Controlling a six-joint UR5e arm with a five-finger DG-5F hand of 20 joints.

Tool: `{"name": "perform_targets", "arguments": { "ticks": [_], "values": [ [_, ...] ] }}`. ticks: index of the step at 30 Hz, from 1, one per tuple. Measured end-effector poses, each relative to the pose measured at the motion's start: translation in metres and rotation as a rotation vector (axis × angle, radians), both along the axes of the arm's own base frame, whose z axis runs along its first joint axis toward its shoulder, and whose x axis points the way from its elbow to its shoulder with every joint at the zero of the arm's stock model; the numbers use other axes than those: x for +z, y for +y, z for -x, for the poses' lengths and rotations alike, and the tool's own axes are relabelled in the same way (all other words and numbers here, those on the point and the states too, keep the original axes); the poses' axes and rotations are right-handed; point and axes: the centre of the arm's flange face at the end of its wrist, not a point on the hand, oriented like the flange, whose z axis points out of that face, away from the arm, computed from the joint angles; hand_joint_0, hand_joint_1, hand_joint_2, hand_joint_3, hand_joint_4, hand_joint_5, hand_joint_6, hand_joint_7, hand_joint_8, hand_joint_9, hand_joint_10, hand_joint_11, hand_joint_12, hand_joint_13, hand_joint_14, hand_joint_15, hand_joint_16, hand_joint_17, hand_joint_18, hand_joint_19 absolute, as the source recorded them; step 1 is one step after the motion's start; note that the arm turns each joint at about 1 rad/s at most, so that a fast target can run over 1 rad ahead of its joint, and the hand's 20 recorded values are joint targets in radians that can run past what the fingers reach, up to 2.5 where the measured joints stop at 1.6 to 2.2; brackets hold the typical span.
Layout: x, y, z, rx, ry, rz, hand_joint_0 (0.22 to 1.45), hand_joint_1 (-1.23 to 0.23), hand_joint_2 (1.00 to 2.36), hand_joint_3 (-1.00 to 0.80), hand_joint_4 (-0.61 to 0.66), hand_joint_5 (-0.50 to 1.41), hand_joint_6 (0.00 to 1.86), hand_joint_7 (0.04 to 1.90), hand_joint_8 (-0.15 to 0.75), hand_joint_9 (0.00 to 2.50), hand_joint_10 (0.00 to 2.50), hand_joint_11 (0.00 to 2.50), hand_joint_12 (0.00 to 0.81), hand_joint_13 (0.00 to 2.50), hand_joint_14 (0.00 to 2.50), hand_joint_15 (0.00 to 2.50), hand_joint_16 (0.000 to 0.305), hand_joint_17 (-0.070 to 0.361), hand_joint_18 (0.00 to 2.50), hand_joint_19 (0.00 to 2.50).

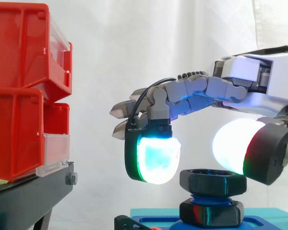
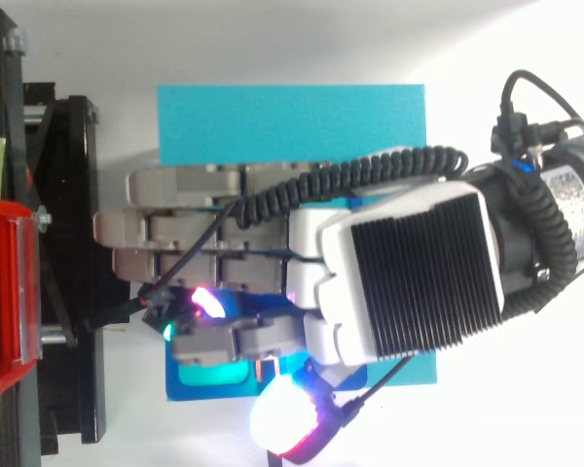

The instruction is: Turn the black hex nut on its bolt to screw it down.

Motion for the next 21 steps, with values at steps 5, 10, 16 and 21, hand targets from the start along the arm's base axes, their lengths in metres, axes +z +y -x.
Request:
{"name": "perform_targets", "arguments": {
  "ticks": [5, 10, 16, 21],
  "values": [
    [-0.001, 0.009, 0.000, 0.004, 0.012, 0.000, 0.45, -0.24, 1.00, -0.50, 0.14, -0.04, 0.52, 1.38, 0.223, 0.57, 0.00, 0.05, 0.357, 0.31, 0.00, 0.00, 0.044, 0.099, 0.13, 0.21],
    [-0.002, 0.014, 0.001, 0.009, 0.032, 0.002, 0.45, -0.24, 1.00, -0.50, 0.14, -0.04, 0.52, 1.38, 0.225, 0.58, 0.00, 0.05, 0.367, 0.31, 0.00, 0.00, 0.045, 0.101, 0.13, 0.25],
    [0.000, 0.015, 0.000, 0.011, 0.037, 0.003, 0.45, -0.24, 1.00, -0.50, 0.13, -0.04, 0.53, 1.36, 0.225, 0.58, 0.00, 0.04, 0.365, 0.32, 0.00, 0.00, 0.045, 0.102, 0.14, 0.24],
    [-0.002, 0.015, 0.001, 0.012, 0.048, 0.005, 0.45, -0.24, 1.00, -0.50, 0.13, -0.04, 0.56, 1.34, 0.225, 0.60, 0.00, 0.04, 0.358, 0.33, 0.00, 0.00, 0.045, 0.101, 0.14, 0.23]
  ]
}}
